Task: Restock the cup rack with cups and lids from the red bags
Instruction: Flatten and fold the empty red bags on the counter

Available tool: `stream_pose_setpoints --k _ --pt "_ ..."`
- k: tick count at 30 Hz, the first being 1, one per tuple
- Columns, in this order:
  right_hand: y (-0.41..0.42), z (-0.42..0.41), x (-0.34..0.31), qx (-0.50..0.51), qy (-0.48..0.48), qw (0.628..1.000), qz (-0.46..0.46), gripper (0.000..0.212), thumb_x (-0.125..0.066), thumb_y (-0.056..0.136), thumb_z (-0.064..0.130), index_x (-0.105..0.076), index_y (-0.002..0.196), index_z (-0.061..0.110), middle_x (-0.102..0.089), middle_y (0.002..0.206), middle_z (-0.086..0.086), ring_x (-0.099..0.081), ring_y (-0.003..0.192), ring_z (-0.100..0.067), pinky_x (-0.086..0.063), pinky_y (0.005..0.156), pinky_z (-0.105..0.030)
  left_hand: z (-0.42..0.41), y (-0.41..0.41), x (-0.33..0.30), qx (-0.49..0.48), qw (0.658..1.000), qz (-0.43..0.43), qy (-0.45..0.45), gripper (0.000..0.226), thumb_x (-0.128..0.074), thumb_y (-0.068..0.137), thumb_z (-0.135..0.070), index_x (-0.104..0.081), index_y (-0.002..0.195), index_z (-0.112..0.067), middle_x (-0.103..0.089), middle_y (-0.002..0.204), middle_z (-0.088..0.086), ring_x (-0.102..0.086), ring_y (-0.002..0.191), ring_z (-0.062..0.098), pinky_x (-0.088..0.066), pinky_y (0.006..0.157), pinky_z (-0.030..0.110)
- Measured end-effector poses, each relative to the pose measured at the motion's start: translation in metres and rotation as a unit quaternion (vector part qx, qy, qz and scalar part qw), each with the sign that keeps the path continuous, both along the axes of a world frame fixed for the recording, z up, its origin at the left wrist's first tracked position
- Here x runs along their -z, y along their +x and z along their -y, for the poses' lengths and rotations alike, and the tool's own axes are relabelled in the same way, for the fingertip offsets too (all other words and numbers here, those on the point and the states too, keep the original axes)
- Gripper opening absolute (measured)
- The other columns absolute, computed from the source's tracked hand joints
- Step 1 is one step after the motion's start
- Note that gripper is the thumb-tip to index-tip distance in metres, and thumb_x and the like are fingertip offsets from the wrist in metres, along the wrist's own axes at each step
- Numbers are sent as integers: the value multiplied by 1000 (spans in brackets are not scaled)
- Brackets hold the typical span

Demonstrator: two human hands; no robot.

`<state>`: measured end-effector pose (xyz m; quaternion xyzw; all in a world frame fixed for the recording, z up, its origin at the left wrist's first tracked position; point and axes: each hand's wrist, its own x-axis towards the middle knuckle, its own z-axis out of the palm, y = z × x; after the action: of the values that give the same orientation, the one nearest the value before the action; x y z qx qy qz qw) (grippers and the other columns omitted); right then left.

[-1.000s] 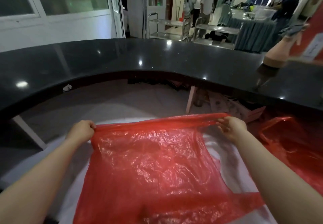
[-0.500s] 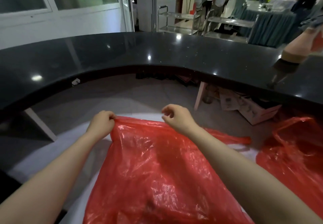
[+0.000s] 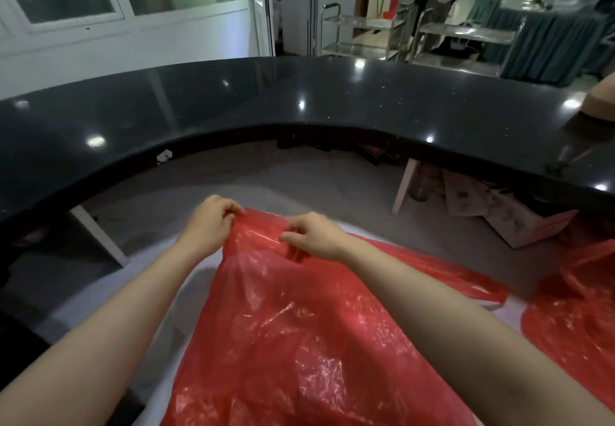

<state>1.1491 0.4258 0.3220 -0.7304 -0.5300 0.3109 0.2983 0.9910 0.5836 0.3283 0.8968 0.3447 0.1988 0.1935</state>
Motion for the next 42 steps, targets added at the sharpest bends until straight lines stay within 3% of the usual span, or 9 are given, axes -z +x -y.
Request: stream_pose_setpoints --k 9,13,17,19,22,29,33,38,42 --pt "66 66 29 -68 -223 970 75 27 -66 85 42 -66 71 20 -61 69 5 -53 63 -8 -44 67 -26 -23 -7 20 -83 993 57 -69 26 -62 87 -3 -58 112 -7 -61 104 7 -57 94 24 -39 83 30" --pt "82 94 39 -5 -142 988 53 11 -70 85 33 -72 88 23 -71 85 6 -60 73 0 -45 70 -19 -29 -4 44 -160 952 137 -221 33 -65 90 -23 -57 114 -2 -62 104 15 -59 90 27 -45 80 32" --pt "98 123 46 131 -71 988 34 36 -53 89 55 -73 81 26 -71 83 13 -63 79 1 -48 78 -23 -27 -5 76 -198 922 88 -321 42 -54 94 -38 -66 87 1 -58 66 14 -53 59 25 -43 63 34" --pt "109 140 47 125 -82 986 68 36 -58 82 61 -72 82 28 -70 82 13 -63 78 1 -48 75 -24 -24 -4 89 -221 912 94 -332 32 -56 93 -32 -67 84 -3 -60 66 13 -51 55 23 -42 57 32" --pt "125 164 45 98 -130 981 109 31 -72 65 60 -63 85 38 -65 83 20 -60 78 4 -45 69 -19 -22 4 98 -243 918 90 -300 23 -56 93 -29 -67 87 -9 -66 83 13 -56 66 24 -42 62 31" --pt "154 181 55 215 -143 959 114 21 -63 87 30 -65 73 15 -66 70 -1 -63 64 -14 -45 44 -18 -28 14 103 -240 950 44 -194 32 -48 97 -23 -65 92 3 -65 97 24 -58 90 37 -36 70 34" --pt "166 181 53 194 -216 940 181 29 -59 91 37 -66 70 19 -67 72 1 -59 66 -15 -41 58 -26 -34 16 102 -214 967 13 -138 32 -49 97 -24 -66 95 3 -65 101 28 -58 96 42 -39 74 39" --pt "167 174 48 187 -259 915 245 28 -66 81 37 -65 106 24 -67 104 -3 -59 88 -21 -48 73 -31 -30 19 97 -222 969 -2 -109 32 -53 95 -29 -60 109 -1 -64 109 25 -56 103 43 -42 82 43" --pt "133 151 46 222 -56 906 357 41 -67 77 29 -61 116 19 -61 112 -6 -56 107 -31 -46 87 -42 -17 27 94 -128 991 -18 28 46 -60 90 -22 -46 129 -2 -45 133 25 -41 123 43 -34 102 49"
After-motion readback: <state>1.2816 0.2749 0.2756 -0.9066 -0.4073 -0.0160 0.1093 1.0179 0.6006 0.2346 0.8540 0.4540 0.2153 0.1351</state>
